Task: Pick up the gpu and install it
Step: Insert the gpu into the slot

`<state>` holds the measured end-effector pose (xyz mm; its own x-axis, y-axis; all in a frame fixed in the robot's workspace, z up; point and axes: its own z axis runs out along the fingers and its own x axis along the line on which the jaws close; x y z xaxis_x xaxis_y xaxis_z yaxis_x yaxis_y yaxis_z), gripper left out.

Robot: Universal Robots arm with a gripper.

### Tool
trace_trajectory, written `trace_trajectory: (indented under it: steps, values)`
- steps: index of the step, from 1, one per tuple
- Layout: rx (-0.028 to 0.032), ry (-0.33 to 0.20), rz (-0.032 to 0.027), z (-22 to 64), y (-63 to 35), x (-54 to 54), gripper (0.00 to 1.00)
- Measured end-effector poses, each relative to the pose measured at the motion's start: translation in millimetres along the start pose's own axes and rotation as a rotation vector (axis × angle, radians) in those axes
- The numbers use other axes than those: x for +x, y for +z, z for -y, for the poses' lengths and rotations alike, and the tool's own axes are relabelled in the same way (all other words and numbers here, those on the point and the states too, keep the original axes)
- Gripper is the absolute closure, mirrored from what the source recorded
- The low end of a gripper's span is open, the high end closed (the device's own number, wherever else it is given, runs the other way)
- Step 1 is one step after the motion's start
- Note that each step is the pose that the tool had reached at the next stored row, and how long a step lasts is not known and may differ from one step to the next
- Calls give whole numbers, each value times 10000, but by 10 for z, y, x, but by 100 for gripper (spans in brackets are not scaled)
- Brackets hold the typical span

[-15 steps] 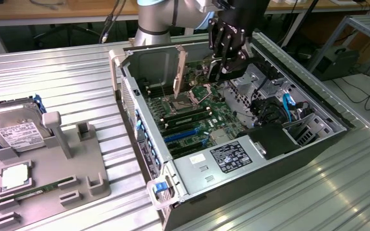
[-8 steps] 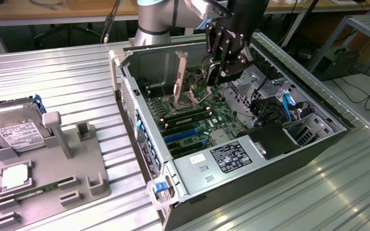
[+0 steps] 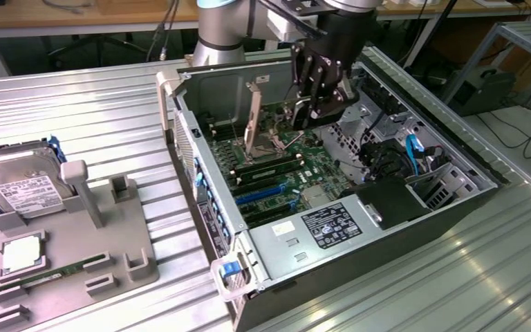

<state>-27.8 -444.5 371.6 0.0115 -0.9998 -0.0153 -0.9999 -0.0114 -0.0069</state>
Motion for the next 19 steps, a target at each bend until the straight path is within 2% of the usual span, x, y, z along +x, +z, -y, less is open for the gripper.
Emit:
trace_trajectory:
  steps: [5,9,16,19]
  values:
    - [-4,1,0,-19,91,0,71]
    - [-5,1,-3,-75,145,-16,71]
    - [-5,3,-3,-88,271,-37,71]
    - [-5,11,-3,-126,301,-37,71]
